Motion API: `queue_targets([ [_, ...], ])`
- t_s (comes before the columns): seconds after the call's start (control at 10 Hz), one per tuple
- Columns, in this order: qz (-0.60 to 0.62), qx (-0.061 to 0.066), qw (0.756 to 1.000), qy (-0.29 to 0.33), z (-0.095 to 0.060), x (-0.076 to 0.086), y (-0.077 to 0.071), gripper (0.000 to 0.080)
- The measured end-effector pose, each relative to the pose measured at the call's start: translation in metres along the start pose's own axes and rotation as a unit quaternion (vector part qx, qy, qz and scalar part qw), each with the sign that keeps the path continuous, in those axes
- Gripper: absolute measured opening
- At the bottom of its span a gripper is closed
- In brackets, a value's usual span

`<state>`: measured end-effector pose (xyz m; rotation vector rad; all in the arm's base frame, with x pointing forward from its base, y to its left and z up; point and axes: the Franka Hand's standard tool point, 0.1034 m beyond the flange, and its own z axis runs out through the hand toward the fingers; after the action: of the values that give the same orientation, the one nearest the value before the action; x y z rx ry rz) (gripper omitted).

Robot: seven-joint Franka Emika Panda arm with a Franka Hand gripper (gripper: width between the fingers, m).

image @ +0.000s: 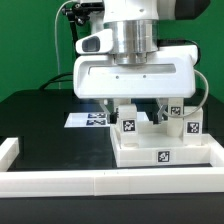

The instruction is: Assemble square table

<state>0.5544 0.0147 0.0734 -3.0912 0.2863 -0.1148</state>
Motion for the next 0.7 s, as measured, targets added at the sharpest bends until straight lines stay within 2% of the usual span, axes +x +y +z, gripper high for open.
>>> queue_targets([
  [0.3, -0.097, -0.006, 0.995, 0.003, -0.0053, 0.0047, 0.0079, 0.0648],
  [0.5, -0.107, -0.007, 0.994, 0.003, -0.006, 0.0055, 0.0077, 0.0648],
  [0.7, -0.103, -0.003, 0.995, -0.002, -0.0114, 0.0115, 0.0049, 0.0648],
])
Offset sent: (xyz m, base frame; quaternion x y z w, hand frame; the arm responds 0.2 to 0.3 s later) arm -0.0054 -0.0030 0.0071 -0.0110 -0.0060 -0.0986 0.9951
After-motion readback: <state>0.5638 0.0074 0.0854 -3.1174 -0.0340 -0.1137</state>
